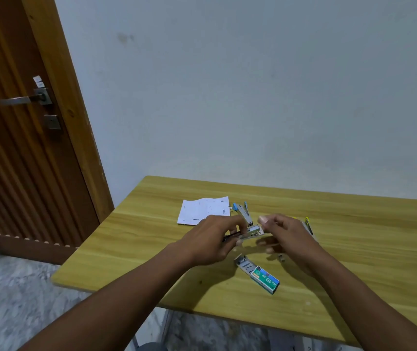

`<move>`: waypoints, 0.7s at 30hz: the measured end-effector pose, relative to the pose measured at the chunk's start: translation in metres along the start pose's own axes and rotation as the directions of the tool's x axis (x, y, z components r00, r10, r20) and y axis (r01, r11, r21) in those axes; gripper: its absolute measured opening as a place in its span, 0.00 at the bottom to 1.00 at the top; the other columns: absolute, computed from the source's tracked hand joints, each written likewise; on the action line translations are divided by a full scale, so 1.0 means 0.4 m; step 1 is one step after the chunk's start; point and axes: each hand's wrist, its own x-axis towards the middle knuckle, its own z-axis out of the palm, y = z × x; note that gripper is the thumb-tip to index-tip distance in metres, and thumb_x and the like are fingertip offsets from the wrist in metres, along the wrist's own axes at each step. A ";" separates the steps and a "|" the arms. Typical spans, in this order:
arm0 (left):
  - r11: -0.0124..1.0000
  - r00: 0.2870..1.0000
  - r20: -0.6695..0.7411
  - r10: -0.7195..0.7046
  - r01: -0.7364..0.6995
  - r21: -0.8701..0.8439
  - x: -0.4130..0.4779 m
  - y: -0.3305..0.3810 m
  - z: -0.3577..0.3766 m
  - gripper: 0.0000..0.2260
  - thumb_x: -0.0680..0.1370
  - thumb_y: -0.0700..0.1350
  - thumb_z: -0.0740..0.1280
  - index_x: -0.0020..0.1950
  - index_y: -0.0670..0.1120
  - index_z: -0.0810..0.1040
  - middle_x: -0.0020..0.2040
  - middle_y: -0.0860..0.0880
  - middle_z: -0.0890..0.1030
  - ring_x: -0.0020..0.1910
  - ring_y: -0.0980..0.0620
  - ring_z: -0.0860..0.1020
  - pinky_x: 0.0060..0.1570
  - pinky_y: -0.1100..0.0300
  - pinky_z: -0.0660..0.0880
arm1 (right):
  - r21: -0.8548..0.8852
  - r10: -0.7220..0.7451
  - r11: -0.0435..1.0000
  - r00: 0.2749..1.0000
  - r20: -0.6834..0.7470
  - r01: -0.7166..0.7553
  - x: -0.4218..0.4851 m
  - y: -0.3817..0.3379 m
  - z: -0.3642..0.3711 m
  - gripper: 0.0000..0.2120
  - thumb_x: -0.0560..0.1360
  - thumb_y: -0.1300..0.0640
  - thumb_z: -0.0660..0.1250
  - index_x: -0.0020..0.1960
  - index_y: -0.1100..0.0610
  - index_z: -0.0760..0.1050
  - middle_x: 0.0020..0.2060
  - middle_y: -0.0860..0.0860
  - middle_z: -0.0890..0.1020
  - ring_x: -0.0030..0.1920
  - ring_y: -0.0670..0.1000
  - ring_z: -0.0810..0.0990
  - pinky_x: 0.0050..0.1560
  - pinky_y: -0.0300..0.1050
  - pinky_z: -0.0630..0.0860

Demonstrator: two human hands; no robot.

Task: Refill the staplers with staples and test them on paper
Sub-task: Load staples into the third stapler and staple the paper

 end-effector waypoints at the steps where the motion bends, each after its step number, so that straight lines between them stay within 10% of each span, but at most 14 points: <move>1: 1.000 1.000 0.012 -0.025 0.025 -0.019 0.002 0.005 0.002 0.10 0.79 0.44 0.69 0.57 0.54 0.74 0.48 0.52 0.81 0.42 0.50 0.76 0.43 0.52 0.77 | 0.058 0.022 0.998 0.999 0.044 -0.024 -0.001 -0.001 0.007 0.11 0.78 0.51 0.69 0.56 0.57 0.80 0.48 0.59 0.86 0.43 0.57 0.87 0.37 0.47 0.80; 5: 0.934 0.956 0.153 -0.248 0.278 -0.222 0.014 0.023 0.000 0.23 0.77 0.40 0.68 0.65 0.59 0.65 0.54 0.49 0.81 0.39 0.50 0.79 0.40 0.57 0.76 | 0.157 -0.055 0.985 0.995 -0.089 0.069 0.010 -0.010 0.026 0.10 0.76 0.59 0.71 0.56 0.62 0.80 0.39 0.60 0.86 0.38 0.54 0.84 0.38 0.47 0.81; 9: 0.602 0.773 0.412 -0.483 0.634 -0.486 0.014 0.000 -0.034 0.10 0.79 0.41 0.71 0.58 0.45 0.73 0.44 0.43 0.85 0.32 0.50 0.81 0.36 0.58 0.78 | 0.141 -0.109 0.980 0.968 -0.226 0.144 0.021 -0.008 0.017 0.07 0.76 0.62 0.71 0.54 0.59 0.81 0.42 0.61 0.86 0.37 0.54 0.84 0.44 0.54 0.82; 15: 0.286 0.782 0.494 -0.379 0.607 -0.741 0.013 0.004 -0.078 0.16 0.83 0.50 0.64 0.60 0.38 0.78 0.51 0.40 0.85 0.40 0.45 0.82 0.40 0.58 0.80 | 0.149 -0.133 0.973 0.958 -0.253 0.174 0.023 0.009 0.013 0.08 0.75 0.62 0.72 0.54 0.59 0.81 0.39 0.60 0.87 0.38 0.56 0.85 0.50 0.56 0.83; 21: 0.556 0.831 0.265 -0.489 0.531 -0.640 0.025 0.006 -0.029 0.17 0.76 0.55 0.74 0.58 0.45 0.81 0.45 0.48 0.80 0.43 0.52 0.79 0.42 0.58 0.79 | 0.289 -0.084 0.949 0.985 -0.150 0.125 0.018 -0.015 0.041 0.08 0.77 0.65 0.69 0.56 0.60 0.80 0.39 0.61 0.87 0.39 0.56 0.85 0.44 0.49 0.84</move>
